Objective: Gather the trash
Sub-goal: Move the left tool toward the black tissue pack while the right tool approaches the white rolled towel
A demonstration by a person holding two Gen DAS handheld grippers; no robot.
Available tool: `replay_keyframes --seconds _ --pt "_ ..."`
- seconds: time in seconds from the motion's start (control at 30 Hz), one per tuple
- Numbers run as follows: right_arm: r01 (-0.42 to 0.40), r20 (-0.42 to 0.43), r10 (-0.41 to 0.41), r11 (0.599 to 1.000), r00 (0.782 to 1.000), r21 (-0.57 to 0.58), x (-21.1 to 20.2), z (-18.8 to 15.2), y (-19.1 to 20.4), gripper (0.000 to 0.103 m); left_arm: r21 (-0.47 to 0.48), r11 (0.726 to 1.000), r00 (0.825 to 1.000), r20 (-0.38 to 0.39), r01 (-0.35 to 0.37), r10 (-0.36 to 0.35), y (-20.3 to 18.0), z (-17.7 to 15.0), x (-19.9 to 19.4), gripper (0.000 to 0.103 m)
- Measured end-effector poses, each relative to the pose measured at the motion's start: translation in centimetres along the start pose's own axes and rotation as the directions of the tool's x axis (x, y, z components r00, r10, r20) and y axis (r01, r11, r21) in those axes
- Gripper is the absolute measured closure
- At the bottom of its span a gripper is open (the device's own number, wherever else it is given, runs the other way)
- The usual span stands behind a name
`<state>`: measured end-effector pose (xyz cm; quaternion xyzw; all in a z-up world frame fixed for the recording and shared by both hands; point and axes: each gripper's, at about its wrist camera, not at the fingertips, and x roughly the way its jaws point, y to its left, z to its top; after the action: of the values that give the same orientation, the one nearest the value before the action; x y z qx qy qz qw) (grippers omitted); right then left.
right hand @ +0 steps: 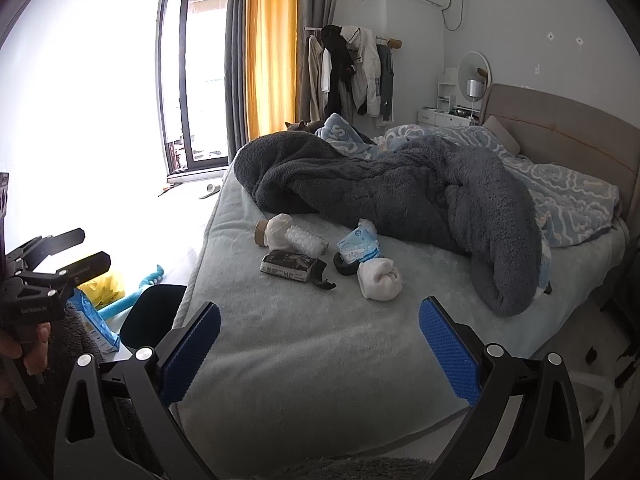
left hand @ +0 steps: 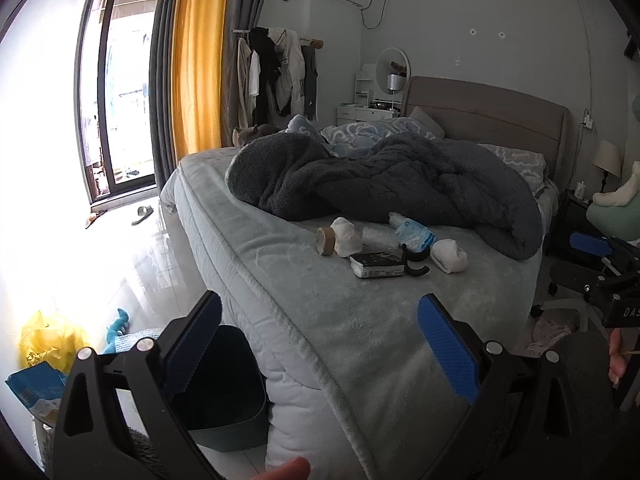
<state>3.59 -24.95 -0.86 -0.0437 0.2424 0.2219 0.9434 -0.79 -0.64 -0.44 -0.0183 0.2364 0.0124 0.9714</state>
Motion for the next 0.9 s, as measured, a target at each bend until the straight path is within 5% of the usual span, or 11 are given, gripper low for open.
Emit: replay_keyframes --seconds 0.27,0.47,0.9 --pt "0.008 -0.008 -0.008 0.999 1.000 -0.036 -0.1 0.8 1.0 0.003 -0.065 0.997 0.999 -0.010 0.047 -0.048 1.0 0.4 0.4 0.003" --pt "0.014 0.014 -0.014 1.000 1.000 -0.001 0.6 1.4 0.1 0.003 -0.008 0.996 0.995 -0.048 0.084 -0.084 -0.3 0.9 1.8 0.003" --pt "0.017 -0.065 -0.015 0.999 0.998 0.029 8.2 1.7 -4.0 0.003 0.047 0.983 0.982 -0.083 0.176 -0.172 0.0 2.3 6.8 0.005"
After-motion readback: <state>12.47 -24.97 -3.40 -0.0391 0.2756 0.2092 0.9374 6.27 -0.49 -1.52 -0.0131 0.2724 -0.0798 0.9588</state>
